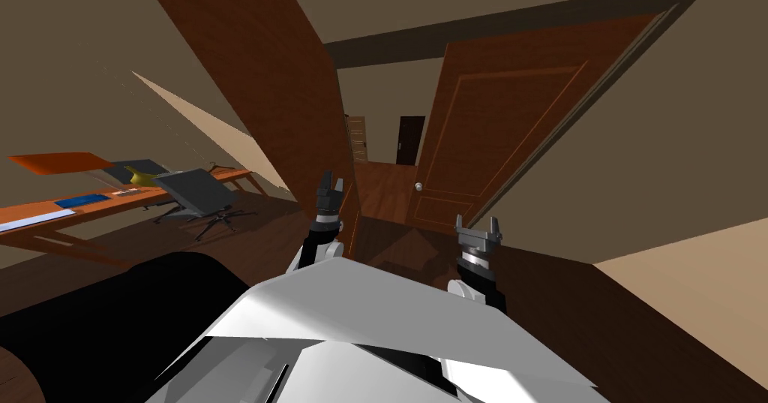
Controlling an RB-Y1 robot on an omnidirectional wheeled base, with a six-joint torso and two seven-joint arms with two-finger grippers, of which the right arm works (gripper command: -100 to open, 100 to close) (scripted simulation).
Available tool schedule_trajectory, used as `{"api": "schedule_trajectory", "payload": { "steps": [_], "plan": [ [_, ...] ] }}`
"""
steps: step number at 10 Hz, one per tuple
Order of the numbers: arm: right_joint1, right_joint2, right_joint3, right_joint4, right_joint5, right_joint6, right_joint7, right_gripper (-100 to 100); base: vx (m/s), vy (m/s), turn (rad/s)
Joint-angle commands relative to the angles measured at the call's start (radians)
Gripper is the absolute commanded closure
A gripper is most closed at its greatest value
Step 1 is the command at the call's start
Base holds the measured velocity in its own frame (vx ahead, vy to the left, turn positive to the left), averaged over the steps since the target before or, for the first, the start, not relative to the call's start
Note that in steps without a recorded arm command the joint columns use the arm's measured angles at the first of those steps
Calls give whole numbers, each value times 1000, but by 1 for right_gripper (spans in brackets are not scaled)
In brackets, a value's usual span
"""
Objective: Pull the door open
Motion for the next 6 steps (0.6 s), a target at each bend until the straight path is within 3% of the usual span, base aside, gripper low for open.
{"api": "schedule_trajectory", "payload": {
  "steps": [1,6],
  "plan": [
    [-3,-7,17,31,-31,-15,-29,-100,78,-49,137],
    [-37,-29,62,150,-134,-58,-120,-100,97,-29,102]
  ]
}}
